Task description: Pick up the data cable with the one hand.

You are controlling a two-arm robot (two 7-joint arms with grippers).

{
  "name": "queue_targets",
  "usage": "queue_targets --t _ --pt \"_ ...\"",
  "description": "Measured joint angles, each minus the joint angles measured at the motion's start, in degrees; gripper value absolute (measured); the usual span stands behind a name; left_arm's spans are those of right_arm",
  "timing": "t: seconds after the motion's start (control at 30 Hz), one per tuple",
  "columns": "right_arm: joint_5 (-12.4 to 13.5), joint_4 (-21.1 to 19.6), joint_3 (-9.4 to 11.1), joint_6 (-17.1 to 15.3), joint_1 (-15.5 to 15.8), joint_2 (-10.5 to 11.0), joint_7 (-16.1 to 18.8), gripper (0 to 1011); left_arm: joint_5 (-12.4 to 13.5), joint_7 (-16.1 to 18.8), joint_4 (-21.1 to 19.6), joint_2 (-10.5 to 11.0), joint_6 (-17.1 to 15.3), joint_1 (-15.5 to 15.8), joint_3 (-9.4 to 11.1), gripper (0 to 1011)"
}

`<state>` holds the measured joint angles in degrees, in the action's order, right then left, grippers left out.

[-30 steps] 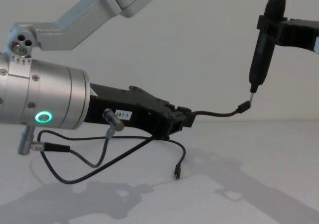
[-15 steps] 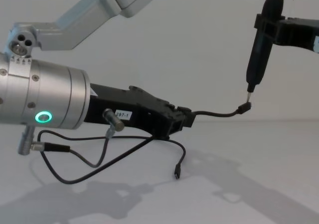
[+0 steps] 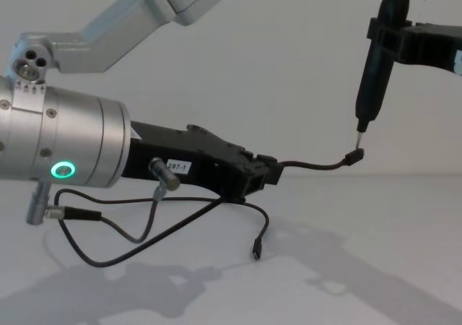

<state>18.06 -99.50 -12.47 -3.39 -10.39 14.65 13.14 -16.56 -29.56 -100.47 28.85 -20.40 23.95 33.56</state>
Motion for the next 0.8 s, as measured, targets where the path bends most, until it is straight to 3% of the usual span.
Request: queue_targets --t 0.8 --pt "-0.19 0.36 0.08 0.55 -0.21 -0.20 0.00 279 0.00 0.00 0.00 0.00 0.00 0.00 0.00 35"
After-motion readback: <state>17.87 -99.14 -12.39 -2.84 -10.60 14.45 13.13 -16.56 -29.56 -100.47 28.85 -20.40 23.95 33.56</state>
